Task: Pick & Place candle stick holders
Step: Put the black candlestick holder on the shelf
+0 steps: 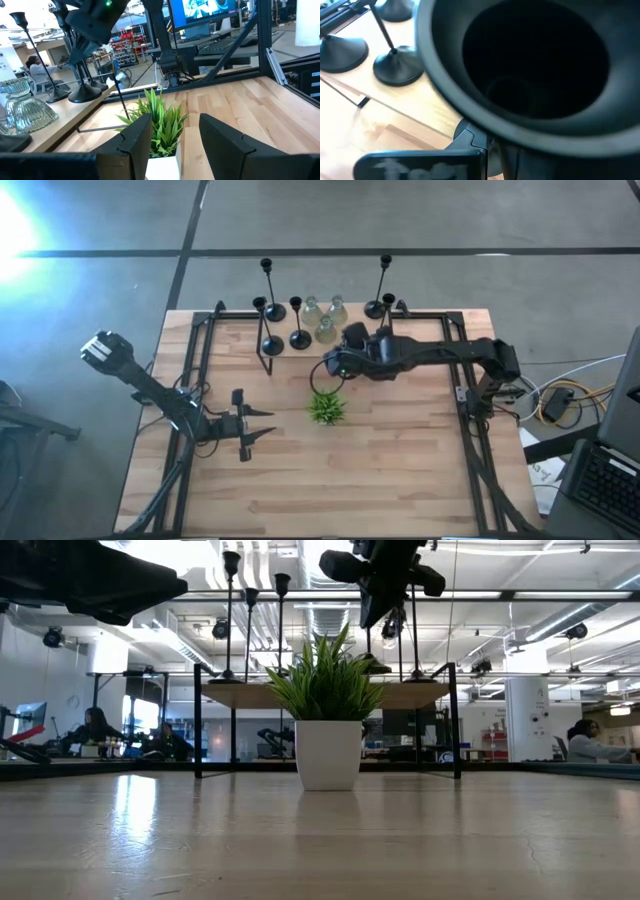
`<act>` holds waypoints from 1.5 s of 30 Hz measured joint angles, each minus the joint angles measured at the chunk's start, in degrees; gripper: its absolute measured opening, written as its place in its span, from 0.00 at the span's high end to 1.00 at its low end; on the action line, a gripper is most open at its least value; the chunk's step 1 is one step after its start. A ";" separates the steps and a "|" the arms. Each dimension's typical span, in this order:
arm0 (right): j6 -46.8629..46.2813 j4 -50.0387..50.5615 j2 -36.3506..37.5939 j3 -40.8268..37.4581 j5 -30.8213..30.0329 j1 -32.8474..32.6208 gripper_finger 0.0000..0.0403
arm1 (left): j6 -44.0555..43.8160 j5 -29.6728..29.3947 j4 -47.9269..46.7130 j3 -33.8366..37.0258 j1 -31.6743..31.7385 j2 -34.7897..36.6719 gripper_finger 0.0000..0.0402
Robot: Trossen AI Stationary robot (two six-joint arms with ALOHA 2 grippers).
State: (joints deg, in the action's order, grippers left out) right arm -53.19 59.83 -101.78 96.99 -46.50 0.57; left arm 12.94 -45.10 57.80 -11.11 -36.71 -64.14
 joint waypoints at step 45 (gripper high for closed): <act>2.19 -6.97 -0.61 -2.64 3.04 7.37 0.97 | -0.98 0.02 0.04 -0.22 0.00 0.00 0.58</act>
State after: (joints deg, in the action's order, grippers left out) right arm -51.00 52.86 -102.39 94.35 -43.46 7.94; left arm 11.97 -45.08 57.84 -11.33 -36.71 -64.14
